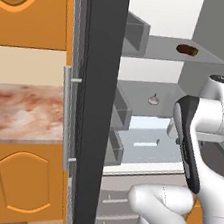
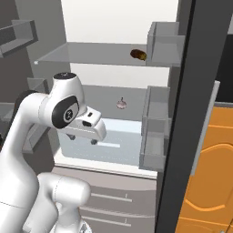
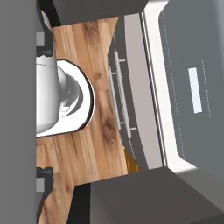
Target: Retrieve the bottle and the shaker from the cabinet and place them next to the mixing bowl on the counter. Then add garlic from the fridge to the mixing bowl.
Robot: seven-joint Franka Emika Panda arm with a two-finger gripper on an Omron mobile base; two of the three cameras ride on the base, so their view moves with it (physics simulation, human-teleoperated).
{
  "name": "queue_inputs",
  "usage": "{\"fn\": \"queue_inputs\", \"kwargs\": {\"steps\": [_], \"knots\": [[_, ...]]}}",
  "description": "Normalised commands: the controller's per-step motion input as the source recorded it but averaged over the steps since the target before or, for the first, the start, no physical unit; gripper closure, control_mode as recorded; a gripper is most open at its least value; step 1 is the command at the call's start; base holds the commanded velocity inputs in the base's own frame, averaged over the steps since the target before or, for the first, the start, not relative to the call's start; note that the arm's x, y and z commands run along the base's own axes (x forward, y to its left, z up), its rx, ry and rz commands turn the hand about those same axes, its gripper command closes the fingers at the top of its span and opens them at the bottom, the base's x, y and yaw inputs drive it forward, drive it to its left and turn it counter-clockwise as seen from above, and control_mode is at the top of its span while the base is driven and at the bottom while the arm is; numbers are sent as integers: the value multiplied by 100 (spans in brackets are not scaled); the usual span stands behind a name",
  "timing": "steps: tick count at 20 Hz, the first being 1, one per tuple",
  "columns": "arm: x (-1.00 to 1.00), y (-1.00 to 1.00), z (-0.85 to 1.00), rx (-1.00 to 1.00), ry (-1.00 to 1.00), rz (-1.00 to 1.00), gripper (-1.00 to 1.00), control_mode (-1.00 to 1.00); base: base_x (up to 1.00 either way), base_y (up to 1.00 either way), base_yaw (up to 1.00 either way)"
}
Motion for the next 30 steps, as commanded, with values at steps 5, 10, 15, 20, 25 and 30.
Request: {"fn": "queue_inputs", "kwargs": {"steps": [5, 10, 15, 20, 25, 30], "knots": [[0, 0, 0, 0, 0, 0, -100, 100, 35, -5, 0], [0, 0, 0, 0, 0, 0, -100, -100, 0, 0, 0], [25, 0, 0, 0, -16, 1, -100, -100, 0, 0, 0], [40, 0, 0, 0, -25, 4, -100, -100, 0, 0, 0], [39, -1, 2, 0, -25, 3, -100, -100, 0, 0, 0], [0, -1, 22, -5, -11, 0, -100, -100, 0, 0, 0]]}}
